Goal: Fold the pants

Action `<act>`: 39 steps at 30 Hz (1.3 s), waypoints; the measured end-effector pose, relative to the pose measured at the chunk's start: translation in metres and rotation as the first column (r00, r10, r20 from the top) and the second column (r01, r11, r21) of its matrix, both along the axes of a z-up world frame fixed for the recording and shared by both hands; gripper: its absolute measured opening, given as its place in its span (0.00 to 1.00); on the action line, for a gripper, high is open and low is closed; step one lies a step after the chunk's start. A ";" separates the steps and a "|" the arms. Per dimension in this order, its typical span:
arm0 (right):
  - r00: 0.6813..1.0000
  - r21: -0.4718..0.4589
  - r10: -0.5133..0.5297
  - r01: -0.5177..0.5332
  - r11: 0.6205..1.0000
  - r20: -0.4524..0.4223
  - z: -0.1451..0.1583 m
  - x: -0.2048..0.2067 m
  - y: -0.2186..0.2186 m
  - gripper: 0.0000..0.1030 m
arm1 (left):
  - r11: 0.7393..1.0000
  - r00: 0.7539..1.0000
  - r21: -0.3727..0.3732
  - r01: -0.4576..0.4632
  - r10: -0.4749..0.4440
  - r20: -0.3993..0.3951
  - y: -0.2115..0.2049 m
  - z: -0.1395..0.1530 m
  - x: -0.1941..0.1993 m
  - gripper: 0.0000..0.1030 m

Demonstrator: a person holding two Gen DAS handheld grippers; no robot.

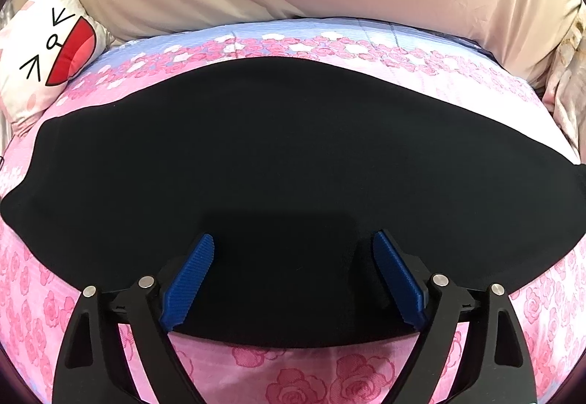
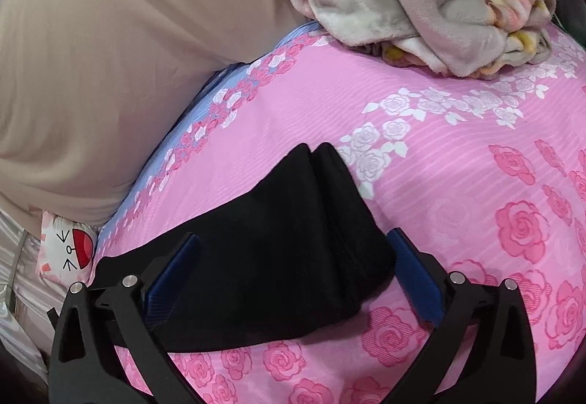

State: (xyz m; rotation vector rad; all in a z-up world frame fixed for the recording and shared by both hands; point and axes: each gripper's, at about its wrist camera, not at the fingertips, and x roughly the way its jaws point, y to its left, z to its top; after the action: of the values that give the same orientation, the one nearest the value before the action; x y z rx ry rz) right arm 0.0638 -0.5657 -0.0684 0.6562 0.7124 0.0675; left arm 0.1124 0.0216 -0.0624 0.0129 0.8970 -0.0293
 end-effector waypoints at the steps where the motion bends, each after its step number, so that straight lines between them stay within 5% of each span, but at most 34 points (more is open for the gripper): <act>1: 1.000 -0.021 0.023 -0.023 1.000 -0.013 -0.001 0.005 0.006 0.67 | 1.000 1.000 0.001 0.000 0.000 -0.001 0.000 0.000 0.000 0.84; 2: 0.998 -0.043 0.043 -0.045 0.998 -0.037 -0.003 0.011 0.015 0.55 | 1.000 1.000 -0.002 0.000 0.000 -0.001 0.000 0.000 0.000 0.84; 3: 0.997 -0.052 0.048 -0.051 0.997 -0.054 -0.006 0.016 0.021 0.32 | 1.000 1.000 -0.007 -0.001 0.001 0.000 0.000 0.000 0.000 0.84; 4: 0.998 -0.061 0.040 -0.043 0.997 -0.058 -0.007 0.018 0.024 0.23 | 1.000 1.000 -0.013 -0.002 0.002 0.001 0.000 0.000 0.000 0.84; 11: 0.999 -0.102 -0.037 0.034 0.994 -0.032 -0.004 0.015 0.025 0.21 | 0.993 0.999 -0.118 -0.006 0.009 0.031 0.015 0.004 -0.004 0.84; 16: 0.997 -0.111 -0.048 0.040 0.993 -0.065 -0.009 0.019 0.026 0.21 | 0.973 0.989 -0.205 -0.106 0.125 0.082 0.058 0.022 -0.016 0.84; 19: 0.997 -0.120 -0.050 0.042 0.992 -0.066 -0.009 0.019 0.027 0.21 | 0.946 0.958 -0.216 -0.243 0.269 0.101 0.111 0.037 -0.025 0.84; 25: 0.996 -0.124 -0.058 0.049 0.991 -0.064 -0.011 0.021 0.024 0.21 | 0.815 0.832 -0.245 -0.525 0.553 0.055 0.225 0.039 -0.050 0.84; 27: 0.996 -0.138 -0.065 0.055 0.989 -0.065 -0.011 0.022 0.024 0.21 | 0.794 0.812 -0.252 -0.553 0.582 0.049 0.244 0.036 -0.052 0.84; 34: 0.997 -0.063 -0.074 0.074 0.995 0.009 0.011 0.013 0.038 0.20 | 0.805 0.839 -0.258 -0.534 0.542 -0.046 0.253 0.007 -0.027 0.84; 39: 0.992 -0.042 0.016 -0.011 0.999 0.124 0.066 0.012 0.082 0.19 | 0.858 0.865 -0.123 -0.498 0.502 -0.001 0.225 0.002 -0.017 0.84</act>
State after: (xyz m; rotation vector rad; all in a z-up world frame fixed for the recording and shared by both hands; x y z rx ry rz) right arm 0.0761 -0.4836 -0.0022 0.6025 0.5968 0.1046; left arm 0.0951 0.2470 -0.0603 -0.3336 0.8436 0.4045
